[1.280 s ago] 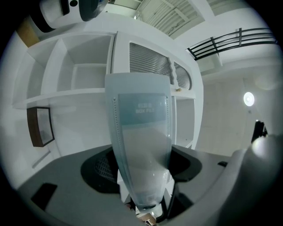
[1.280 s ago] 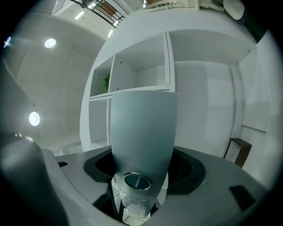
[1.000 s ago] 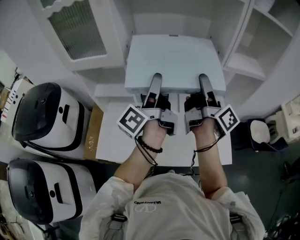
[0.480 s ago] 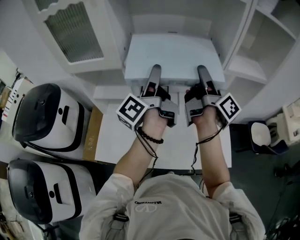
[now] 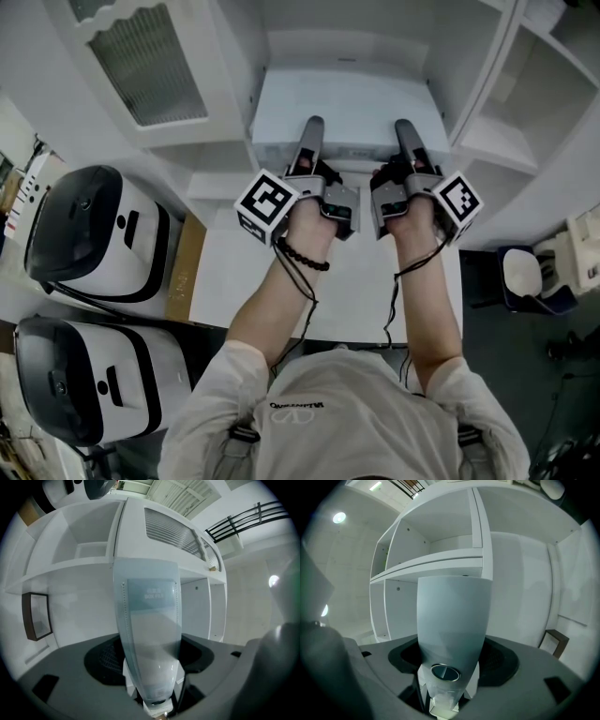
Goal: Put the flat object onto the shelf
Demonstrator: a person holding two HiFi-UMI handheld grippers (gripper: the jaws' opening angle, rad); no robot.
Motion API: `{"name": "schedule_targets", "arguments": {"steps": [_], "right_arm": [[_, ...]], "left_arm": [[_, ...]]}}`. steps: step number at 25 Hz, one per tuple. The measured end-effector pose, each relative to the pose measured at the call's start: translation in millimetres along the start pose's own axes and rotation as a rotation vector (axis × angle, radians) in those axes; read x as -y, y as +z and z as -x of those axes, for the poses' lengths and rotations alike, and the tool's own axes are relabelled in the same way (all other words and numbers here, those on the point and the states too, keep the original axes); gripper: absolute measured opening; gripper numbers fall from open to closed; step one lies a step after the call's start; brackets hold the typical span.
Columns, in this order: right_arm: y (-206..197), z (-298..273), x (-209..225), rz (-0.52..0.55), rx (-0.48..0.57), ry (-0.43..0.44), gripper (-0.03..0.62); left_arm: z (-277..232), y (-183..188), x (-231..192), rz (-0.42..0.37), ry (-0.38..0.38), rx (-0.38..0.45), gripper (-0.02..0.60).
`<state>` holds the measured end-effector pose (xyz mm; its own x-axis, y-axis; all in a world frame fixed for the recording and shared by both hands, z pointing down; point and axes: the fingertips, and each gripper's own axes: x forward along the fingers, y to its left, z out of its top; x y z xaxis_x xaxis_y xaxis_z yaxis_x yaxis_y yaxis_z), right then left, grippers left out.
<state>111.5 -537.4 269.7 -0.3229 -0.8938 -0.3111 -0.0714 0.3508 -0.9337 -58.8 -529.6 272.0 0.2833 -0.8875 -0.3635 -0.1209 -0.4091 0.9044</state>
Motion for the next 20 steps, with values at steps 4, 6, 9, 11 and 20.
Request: {"name": "schedule_targets", "arguments": {"steps": [4,6,9,11,20], "right_arm": [[2.9,-6.7,2.4,0.0,0.0,-0.012,0.33],[2.4,-7.6,2.4,0.0,-0.003,-0.02,0.33],[2.1,-8.2,2.0,0.008,-0.008,-0.03,0.333],[1.7,-8.6,1.5,0.014,-0.016,-0.032,0.336],[-12.3,22.0,-12.0,0.092,-0.058,0.069,0.346]], "left_arm": [[-7.4,1.0,-2.5,0.001,0.008,0.006,0.307],[-9.4,1.9,-3.5,0.005,0.01,0.01,0.308],[-12.8,3.2,-3.9,0.013,0.004,0.011,0.314],[-13.8,3.4,-3.8,0.015,-0.004,0.011,0.319],[10.3,5.3,5.6,-0.076,-0.052,0.033,0.371]]}}
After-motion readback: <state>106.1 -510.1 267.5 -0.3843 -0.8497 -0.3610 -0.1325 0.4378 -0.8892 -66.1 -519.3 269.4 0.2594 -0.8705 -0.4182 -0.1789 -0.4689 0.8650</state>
